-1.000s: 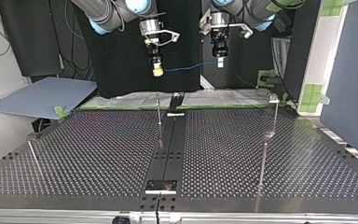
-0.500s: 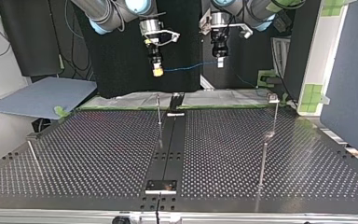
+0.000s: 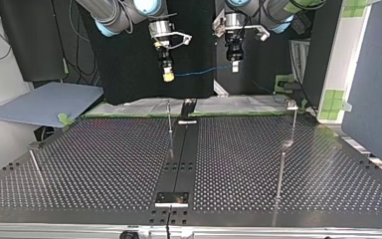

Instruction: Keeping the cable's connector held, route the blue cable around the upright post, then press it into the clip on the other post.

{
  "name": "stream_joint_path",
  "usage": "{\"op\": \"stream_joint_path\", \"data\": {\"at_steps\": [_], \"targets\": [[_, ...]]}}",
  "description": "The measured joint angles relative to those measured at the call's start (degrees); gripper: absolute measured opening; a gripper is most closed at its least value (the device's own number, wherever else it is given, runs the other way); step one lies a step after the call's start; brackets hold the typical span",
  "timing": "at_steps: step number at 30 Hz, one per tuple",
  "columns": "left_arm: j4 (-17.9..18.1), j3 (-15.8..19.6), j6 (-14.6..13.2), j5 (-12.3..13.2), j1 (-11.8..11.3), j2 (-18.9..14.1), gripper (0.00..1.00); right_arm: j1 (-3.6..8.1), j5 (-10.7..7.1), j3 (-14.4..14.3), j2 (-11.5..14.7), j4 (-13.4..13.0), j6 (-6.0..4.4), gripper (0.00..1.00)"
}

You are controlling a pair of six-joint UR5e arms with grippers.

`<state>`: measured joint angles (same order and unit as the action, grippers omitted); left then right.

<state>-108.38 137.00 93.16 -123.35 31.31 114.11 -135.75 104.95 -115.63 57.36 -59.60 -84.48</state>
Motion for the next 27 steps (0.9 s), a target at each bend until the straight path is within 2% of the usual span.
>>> {"op": "stream_joint_path", "data": {"at_steps": [27], "targets": [[0.0,0.0,-0.1,-0.1,0.0,-0.6,0.00,0.00,0.09,0.1,0.1,0.0,0.00,0.00]]}}
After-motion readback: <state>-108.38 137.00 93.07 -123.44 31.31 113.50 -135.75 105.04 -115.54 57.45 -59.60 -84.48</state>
